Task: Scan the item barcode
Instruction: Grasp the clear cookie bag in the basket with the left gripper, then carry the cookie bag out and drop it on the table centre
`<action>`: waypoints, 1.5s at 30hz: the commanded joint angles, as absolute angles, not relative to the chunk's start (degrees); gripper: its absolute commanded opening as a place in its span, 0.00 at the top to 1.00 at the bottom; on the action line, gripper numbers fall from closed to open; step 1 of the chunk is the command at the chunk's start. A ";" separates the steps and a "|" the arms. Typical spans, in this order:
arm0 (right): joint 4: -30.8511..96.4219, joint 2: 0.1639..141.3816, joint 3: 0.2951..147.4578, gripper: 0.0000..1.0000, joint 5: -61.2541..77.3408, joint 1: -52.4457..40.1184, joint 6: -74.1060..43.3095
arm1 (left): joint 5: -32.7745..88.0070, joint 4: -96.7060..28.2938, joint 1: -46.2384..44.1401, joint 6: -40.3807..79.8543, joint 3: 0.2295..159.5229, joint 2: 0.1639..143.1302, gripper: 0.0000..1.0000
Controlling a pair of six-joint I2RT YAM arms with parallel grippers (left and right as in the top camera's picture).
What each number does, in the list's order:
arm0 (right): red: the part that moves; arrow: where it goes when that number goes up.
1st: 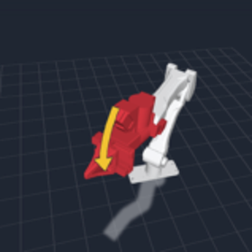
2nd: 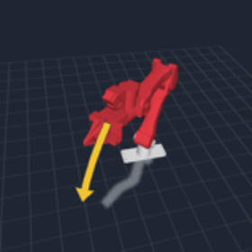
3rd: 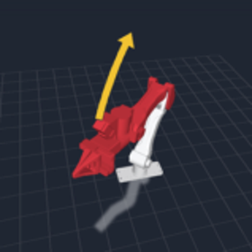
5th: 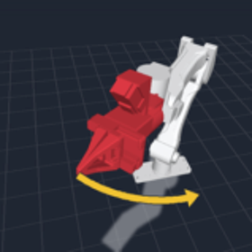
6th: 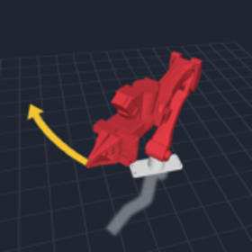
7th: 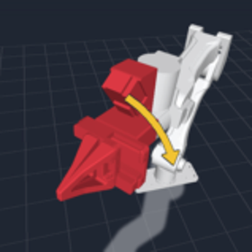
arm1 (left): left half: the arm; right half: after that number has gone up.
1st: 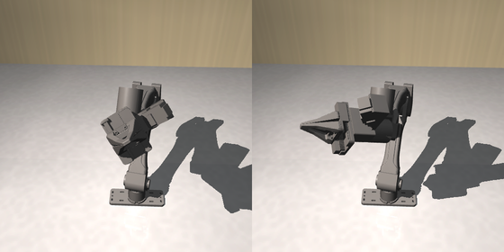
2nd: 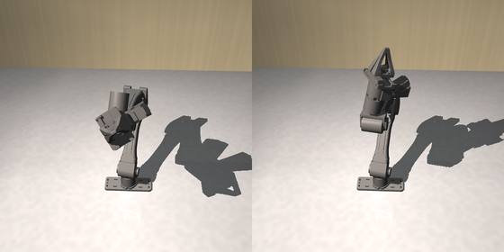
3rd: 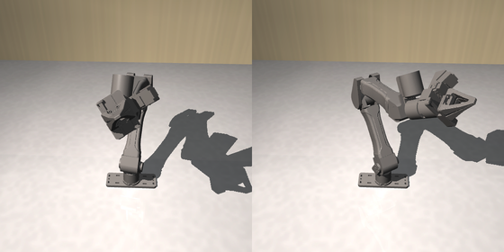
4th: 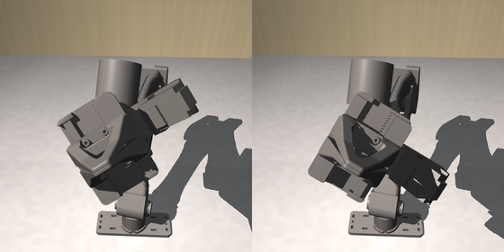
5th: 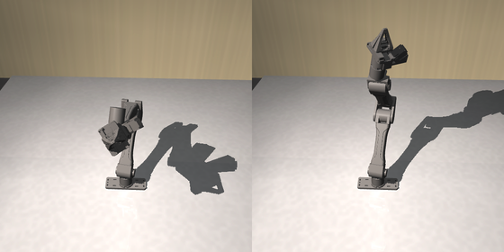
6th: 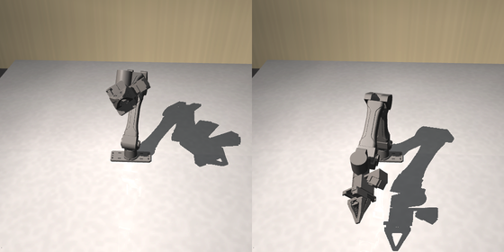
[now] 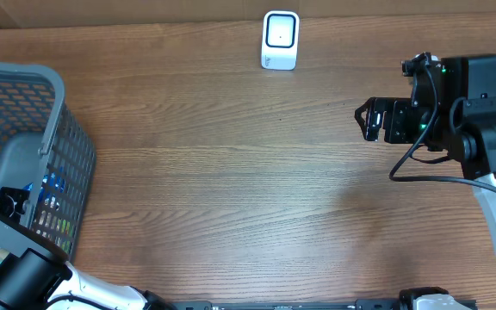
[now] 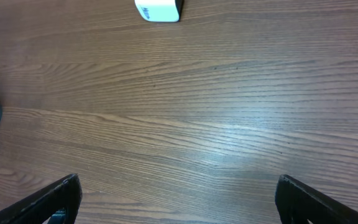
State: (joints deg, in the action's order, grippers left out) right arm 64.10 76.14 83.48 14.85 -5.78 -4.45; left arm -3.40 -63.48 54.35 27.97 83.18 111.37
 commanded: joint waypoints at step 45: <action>63.40 76.60 84.66 0.00 15.31 -6.26 -4.25 | 5.72 -81.36 -18.26 19.88 111.39 111.18 0.95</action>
